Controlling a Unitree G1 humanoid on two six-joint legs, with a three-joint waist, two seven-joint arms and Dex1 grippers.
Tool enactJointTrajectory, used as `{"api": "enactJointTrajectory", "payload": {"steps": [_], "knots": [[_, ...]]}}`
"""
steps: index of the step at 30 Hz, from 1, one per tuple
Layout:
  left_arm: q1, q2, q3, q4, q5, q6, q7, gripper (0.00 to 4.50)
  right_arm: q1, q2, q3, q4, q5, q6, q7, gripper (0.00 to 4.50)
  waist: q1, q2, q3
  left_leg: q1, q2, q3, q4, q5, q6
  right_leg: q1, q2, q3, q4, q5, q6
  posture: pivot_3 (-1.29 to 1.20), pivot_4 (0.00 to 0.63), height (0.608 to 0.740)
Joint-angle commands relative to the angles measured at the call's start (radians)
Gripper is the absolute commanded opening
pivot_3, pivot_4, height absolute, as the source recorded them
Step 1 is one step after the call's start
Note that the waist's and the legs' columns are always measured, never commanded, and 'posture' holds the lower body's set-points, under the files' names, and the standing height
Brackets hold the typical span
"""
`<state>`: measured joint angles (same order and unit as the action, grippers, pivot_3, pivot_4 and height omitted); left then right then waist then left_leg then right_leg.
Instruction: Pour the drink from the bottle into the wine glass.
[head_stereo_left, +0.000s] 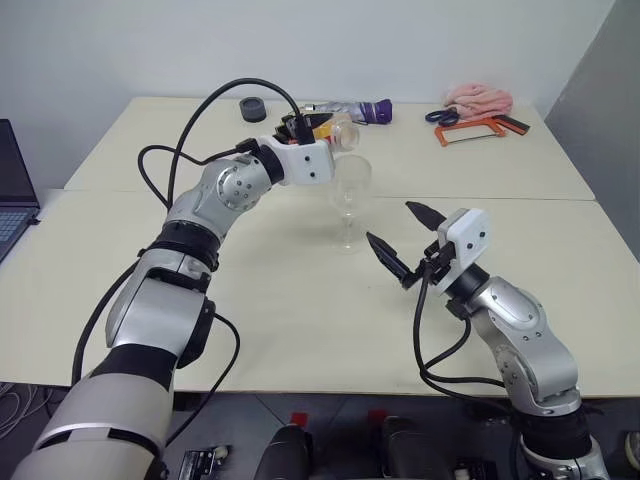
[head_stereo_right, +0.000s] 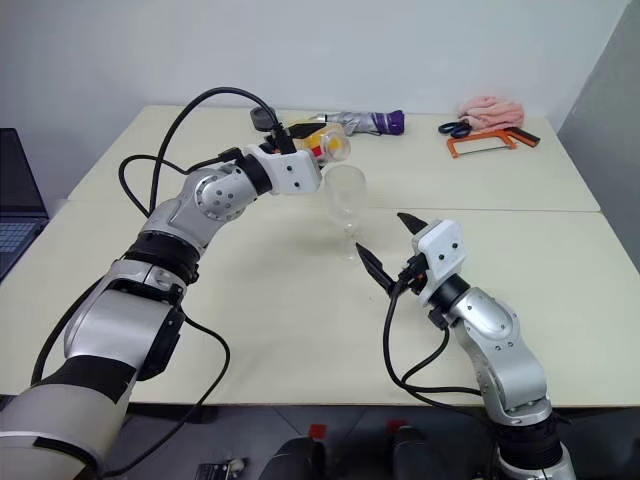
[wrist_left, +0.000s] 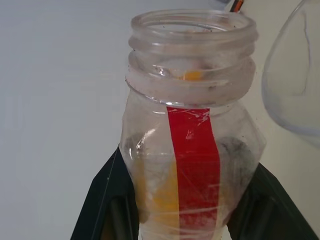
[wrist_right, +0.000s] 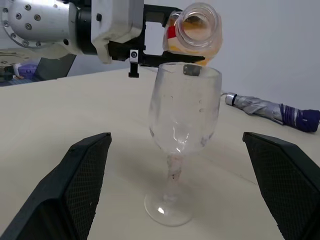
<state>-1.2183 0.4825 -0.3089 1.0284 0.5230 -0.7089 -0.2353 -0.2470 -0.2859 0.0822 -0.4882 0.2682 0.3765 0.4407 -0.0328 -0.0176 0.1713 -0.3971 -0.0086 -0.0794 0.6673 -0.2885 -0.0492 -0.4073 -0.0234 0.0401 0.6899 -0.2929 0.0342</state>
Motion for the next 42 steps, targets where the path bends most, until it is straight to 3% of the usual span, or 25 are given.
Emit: {"api": "enactJointTrajectory", "payload": {"steps": [1,42], "knots": [[-0.053,0.016,0.004,-0.008,0.007,-0.024,0.042,1.69,0.002,0.007,0.007,-0.050,0.034,-0.040,0.028,4.50,0.000,0.000,0.000,0.000,0.000,0.000,0.000,0.000,0.000,0.000,0.000,0.000,0.000,0.000,0.000,0.00,0.150,0.740],[-0.158,0.047,-0.099,0.065,0.188,-0.016,0.249,1.69,0.007,-0.019,0.035,-0.045,0.001,-0.043,0.030,4.50,0.000,0.000,0.000,-0.001,0.000,0.000,0.010,-0.001,0.002,0.000,0.000,0.000,0.008,0.000,0.000,0.00,0.150,0.740]]}}
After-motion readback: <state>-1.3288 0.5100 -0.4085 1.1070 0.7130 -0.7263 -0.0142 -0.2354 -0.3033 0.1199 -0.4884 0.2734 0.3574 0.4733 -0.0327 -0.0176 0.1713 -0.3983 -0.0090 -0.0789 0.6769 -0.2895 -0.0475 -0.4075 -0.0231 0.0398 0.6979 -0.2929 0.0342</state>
